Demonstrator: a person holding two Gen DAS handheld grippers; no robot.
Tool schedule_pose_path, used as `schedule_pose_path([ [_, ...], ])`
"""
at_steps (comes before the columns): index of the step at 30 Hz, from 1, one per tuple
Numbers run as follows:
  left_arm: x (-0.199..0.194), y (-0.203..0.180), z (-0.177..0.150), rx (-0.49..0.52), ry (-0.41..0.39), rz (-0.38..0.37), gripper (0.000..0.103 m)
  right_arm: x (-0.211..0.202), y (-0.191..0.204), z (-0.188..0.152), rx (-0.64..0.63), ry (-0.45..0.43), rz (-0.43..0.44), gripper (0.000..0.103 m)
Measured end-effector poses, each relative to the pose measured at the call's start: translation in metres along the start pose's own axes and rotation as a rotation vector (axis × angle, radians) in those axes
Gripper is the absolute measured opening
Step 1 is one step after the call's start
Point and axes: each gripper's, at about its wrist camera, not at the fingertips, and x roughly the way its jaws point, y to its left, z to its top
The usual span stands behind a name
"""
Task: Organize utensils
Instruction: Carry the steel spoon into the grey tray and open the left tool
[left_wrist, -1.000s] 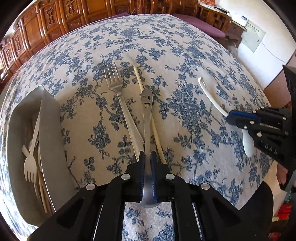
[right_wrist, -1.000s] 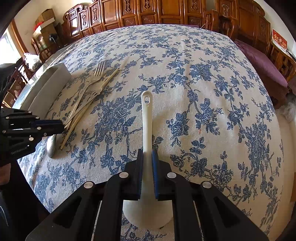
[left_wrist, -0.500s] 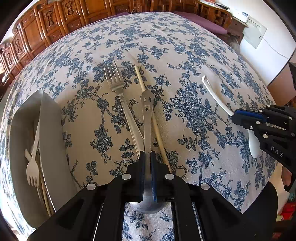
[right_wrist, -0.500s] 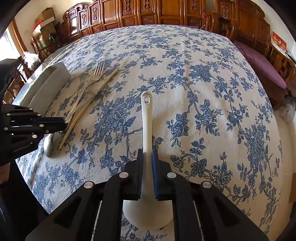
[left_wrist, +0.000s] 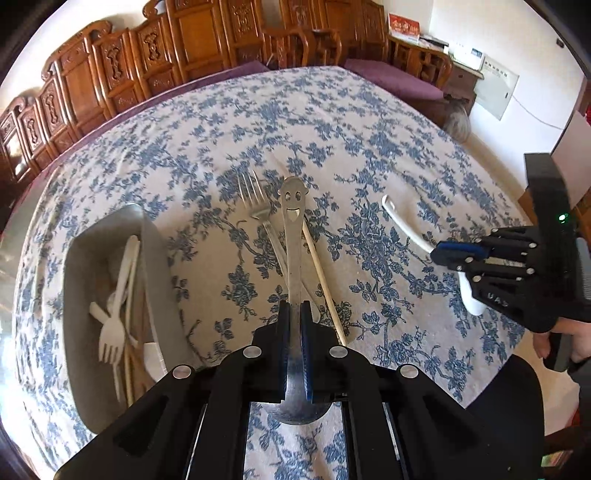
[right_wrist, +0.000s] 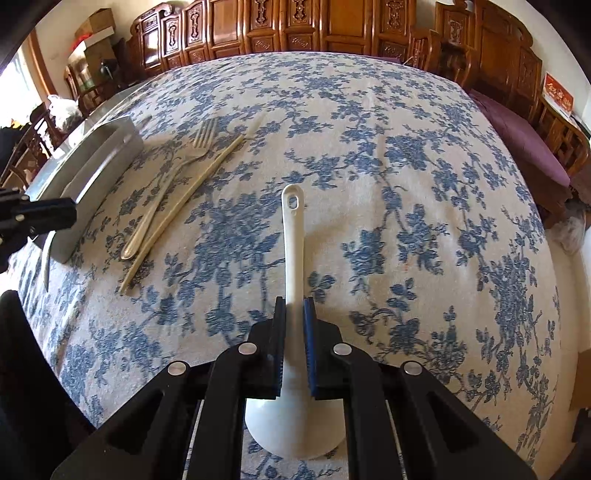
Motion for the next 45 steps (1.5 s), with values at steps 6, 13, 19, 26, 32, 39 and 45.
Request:
schedule_pose_path([
  [6,-0.023,0.009,-0.001,-0.008,-0.038,0.007,0.005,-0.009,0.016,0.005,-0.027,-0.03,0.028,0.011],
  [13,-0.044,0.024,-0.002,-0.032,-0.078,0.017,0.005,-0.032,0.039,0.013,-0.057,-0.096,0.073,0.011],
  [19,-0.057,0.038,-0.006,-0.051,-0.104,0.032,0.005,-0.048,0.058,0.018,-0.085,-0.135,0.105,0.011],
  [26,-0.065,0.066,-0.012,-0.101,-0.118,0.05,0.005,-0.06,0.072,0.021,-0.103,-0.167,0.13,0.011],
  [32,-0.061,0.093,-0.012,-0.138,-0.116,0.081,0.005,-0.062,0.073,0.022,-0.103,-0.172,0.13,0.011],
  [39,-0.038,0.125,-0.013,-0.187,-0.074,0.116,0.005,-0.061,0.066,0.021,-0.08,-0.171,0.127,0.011],
  [45,-0.011,0.147,-0.022,-0.222,-0.019,0.133,0.005,-0.062,0.062,0.022,-0.066,-0.178,0.138,0.011],
])
